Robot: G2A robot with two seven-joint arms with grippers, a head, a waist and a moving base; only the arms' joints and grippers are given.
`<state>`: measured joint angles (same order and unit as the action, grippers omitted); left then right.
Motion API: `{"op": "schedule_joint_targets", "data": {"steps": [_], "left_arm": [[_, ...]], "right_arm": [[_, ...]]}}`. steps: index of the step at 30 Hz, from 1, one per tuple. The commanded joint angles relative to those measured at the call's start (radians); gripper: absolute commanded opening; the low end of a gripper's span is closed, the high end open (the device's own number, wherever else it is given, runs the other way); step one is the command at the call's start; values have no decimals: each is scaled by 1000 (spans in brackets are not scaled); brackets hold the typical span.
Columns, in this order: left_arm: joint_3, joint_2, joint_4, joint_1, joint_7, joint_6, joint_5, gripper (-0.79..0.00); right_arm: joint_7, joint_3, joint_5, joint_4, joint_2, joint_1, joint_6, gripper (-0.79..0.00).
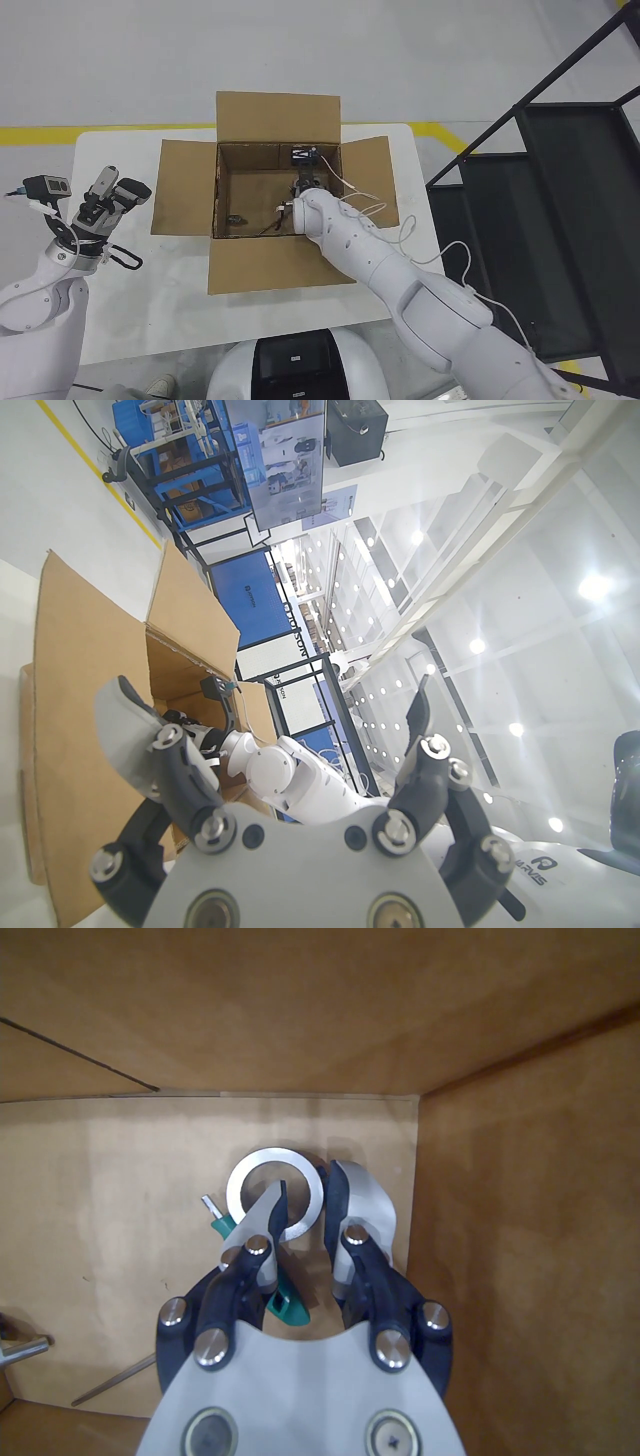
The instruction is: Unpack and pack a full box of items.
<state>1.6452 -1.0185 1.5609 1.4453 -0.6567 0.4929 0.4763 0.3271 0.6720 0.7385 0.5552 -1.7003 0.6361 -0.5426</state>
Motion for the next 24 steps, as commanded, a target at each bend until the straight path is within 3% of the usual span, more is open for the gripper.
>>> {"op": "schedule_joint_targets", "data": {"steps": [1, 2, 13, 17, 24], "left_arm": [[0, 0, 0, 0, 0, 0, 0, 0], [0, 0, 0, 0, 0, 0, 0, 0], [0, 0, 0, 0, 0, 0, 0, 0], [0, 0, 0, 0, 0, 0, 0, 0], [0, 0, 0, 0, 0, 0, 0, 0]], "right_arm": [[-2, 1, 0, -13, -6, -4, 5, -742], [-3, 2, -1, -18, -9, -6, 7, -785], [-34, 31, 50, 81, -6, 6, 2, -785], [-24, 69, 84, 219, 22, 52, 13, -785], [83, 237, 163, 675, 123, 260, 203, -785]]}}
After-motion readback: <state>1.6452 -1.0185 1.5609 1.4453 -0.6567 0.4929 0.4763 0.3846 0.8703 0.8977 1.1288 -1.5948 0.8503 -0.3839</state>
